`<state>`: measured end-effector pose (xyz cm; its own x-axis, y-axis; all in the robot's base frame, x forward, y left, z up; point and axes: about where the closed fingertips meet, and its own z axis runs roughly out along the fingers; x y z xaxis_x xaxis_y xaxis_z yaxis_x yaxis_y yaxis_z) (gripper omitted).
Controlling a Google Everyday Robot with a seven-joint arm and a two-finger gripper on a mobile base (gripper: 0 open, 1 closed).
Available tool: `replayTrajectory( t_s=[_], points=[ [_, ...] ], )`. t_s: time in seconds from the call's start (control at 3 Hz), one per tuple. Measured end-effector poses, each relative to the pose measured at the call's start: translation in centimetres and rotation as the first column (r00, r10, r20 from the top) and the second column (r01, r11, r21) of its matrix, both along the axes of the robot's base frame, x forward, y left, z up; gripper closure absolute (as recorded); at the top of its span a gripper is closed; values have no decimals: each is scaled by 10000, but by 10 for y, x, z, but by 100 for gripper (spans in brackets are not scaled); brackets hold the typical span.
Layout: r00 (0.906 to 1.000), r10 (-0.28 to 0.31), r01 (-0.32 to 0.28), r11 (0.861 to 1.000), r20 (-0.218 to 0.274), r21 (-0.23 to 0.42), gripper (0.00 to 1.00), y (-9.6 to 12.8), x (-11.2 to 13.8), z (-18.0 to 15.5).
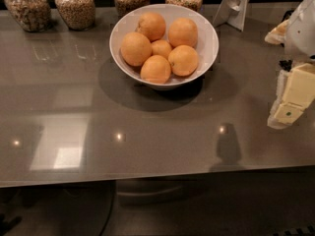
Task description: Pick orange from white bowl
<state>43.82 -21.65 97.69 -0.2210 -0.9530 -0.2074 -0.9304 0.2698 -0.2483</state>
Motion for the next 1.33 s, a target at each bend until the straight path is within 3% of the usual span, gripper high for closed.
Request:
replayTrajectory(
  t_s=[0.33, 0.67, 1.0, 1.33],
  points=[
    [10000, 1, -1, 10000, 4, 3, 0, 0, 0, 0],
    [9971, 99, -148, 9978, 760, 645, 0, 6, 13, 4],
    [9764, 424, -848, 9770, 2116, 1956, 0, 25, 41, 17],
    [9434, 840, -1858, 9352, 3208, 3016, 0, 52, 69, 36]
  ],
)
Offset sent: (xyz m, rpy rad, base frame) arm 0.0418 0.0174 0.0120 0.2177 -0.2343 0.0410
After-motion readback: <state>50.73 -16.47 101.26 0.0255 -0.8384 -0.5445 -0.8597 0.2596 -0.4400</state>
